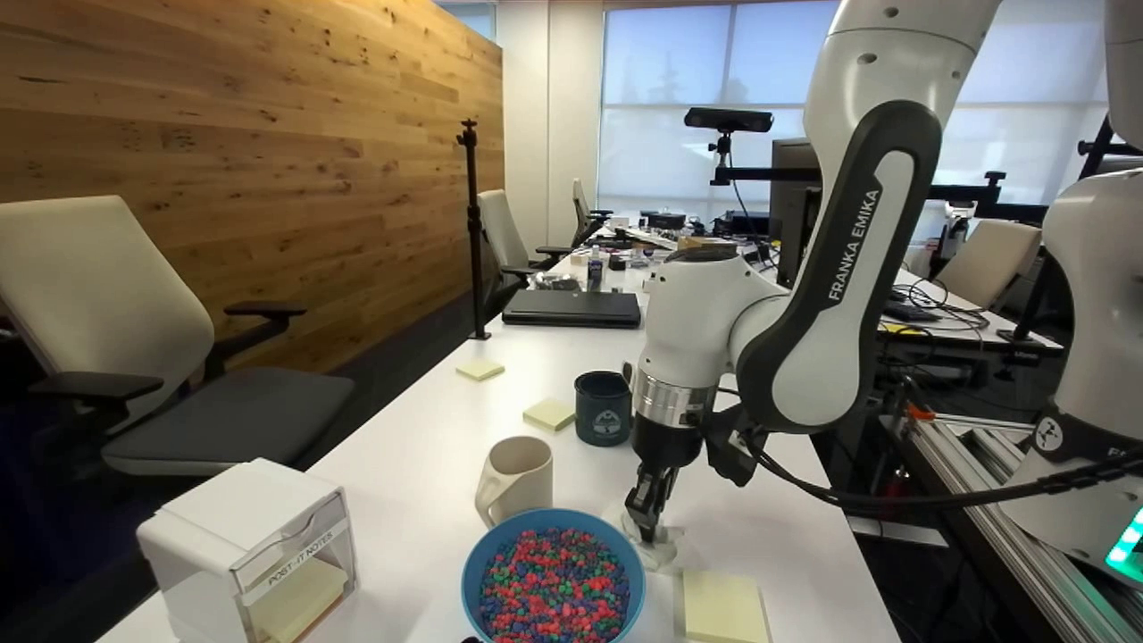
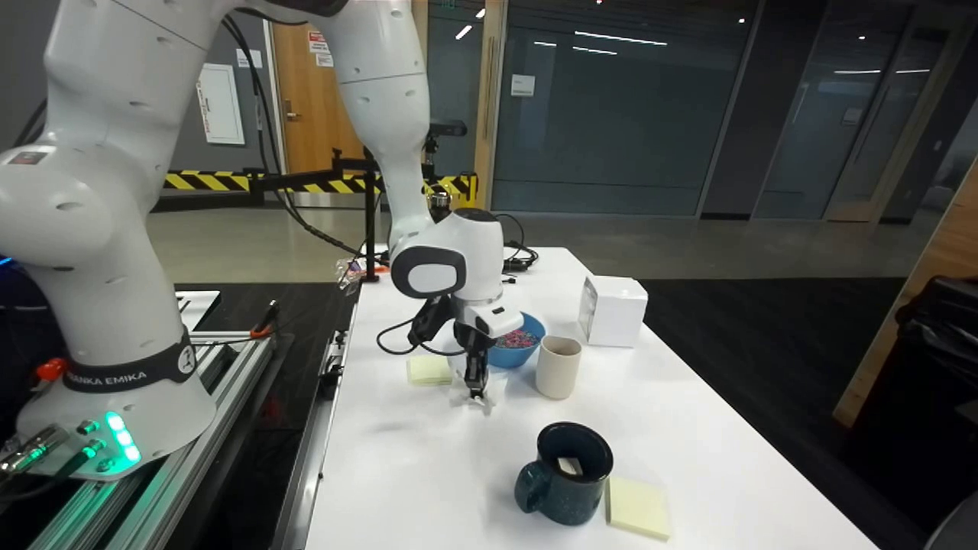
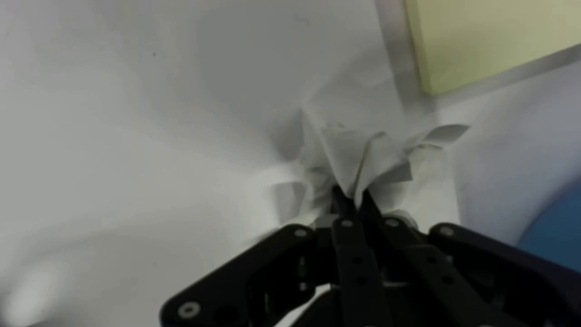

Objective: Use the paper towel to wipe the table

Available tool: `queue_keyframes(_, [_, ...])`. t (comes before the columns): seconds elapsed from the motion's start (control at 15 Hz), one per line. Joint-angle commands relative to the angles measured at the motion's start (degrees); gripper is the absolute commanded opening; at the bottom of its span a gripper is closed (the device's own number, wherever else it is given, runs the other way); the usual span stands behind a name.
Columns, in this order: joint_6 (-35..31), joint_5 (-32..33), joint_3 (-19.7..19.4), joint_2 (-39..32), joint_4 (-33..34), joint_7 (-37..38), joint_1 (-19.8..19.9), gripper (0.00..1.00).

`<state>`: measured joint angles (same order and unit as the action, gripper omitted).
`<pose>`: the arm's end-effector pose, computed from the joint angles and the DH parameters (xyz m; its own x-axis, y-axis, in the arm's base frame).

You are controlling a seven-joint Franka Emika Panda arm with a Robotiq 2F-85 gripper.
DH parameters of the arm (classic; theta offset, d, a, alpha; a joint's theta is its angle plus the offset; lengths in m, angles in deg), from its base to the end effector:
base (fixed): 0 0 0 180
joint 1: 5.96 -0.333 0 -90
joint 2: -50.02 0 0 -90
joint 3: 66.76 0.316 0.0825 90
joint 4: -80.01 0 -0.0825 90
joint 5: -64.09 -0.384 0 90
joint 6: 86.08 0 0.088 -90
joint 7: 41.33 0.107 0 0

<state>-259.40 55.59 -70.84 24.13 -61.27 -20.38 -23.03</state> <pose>0.4673 0.0934 0.1289 0.9564 -0.2736 0.1021 -0.2707 -0.9618 -0.0415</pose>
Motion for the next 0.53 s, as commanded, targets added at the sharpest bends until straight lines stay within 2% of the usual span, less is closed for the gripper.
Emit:
queue_keyframes(0.0, [-1.1, -1.9, 0.7, -2.6, -0.8, -0.5, 5.1, 0.01])
queue_keyframes(0.2, [-1.6, -3.4, 1.2, -2.2, -1.5, -0.6, 8.9, 0.01])
queue_keyframes(0.47, [-1.2, -3.5, 1.1, -2.5, -0.9, -0.4, 11.0, 0.01])
